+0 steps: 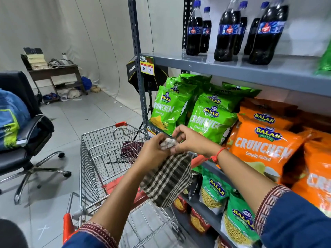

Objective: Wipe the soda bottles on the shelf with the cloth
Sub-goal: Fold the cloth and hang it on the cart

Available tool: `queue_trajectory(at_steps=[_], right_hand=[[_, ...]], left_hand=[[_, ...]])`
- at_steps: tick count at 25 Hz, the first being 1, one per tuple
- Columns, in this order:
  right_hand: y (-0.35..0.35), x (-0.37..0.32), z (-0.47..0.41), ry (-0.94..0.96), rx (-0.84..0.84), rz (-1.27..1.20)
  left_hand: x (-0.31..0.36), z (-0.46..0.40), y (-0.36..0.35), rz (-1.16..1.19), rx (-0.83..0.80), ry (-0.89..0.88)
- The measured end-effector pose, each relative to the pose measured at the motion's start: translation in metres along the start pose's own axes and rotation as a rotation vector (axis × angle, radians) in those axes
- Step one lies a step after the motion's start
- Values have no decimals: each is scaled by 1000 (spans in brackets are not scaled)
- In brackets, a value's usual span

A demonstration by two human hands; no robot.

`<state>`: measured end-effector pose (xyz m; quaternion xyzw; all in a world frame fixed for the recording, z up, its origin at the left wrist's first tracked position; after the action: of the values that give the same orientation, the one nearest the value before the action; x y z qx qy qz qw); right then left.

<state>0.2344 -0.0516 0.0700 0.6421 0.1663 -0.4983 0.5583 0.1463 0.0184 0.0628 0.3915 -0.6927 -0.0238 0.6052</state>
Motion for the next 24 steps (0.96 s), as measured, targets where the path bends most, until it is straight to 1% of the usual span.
queue_trajectory(at_steps=[3, 5, 8, 12, 14, 16, 18, 21, 24], right_hand=[[-13, 25, 9, -122, -201, 238], [-14, 31, 14, -129, -248, 376], [-3, 26, 23, -157, -300, 441], [21, 21, 39, -213, -439, 551], [34, 21, 37, -257, -460, 554], [38, 24, 25, -306, -437, 530], [27, 32, 7, -349, -377, 526], [-2, 48, -21, -259, -208, 666], [-13, 64, -36, -229, -37, 651]], left_hand=[[-9, 1, 3, 120, -56, 101], [-14, 2, 6, 203, -92, 167], [-16, 3, 16, 267, -110, 211], [-13, 17, 27, 421, -96, 230], [-17, 30, 26, 469, -111, 266], [-27, 45, 20, 438, -139, 337], [-42, 57, 17, 329, -130, 420], [-68, 66, 15, 137, -88, 504], [-86, 64, 12, 94, -28, 533]])
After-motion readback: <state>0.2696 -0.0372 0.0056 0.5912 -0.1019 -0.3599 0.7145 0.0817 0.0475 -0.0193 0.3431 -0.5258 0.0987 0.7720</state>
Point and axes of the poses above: each hand's wrist, its own z-axis away from the middle knuckle, its own y-axis out of the back of the hand, x = y × z, the point moved 8 cm from there along -z, towards the middle knuckle, and after that the axes turned 7 degrees about -y, right-handed, at the moved point
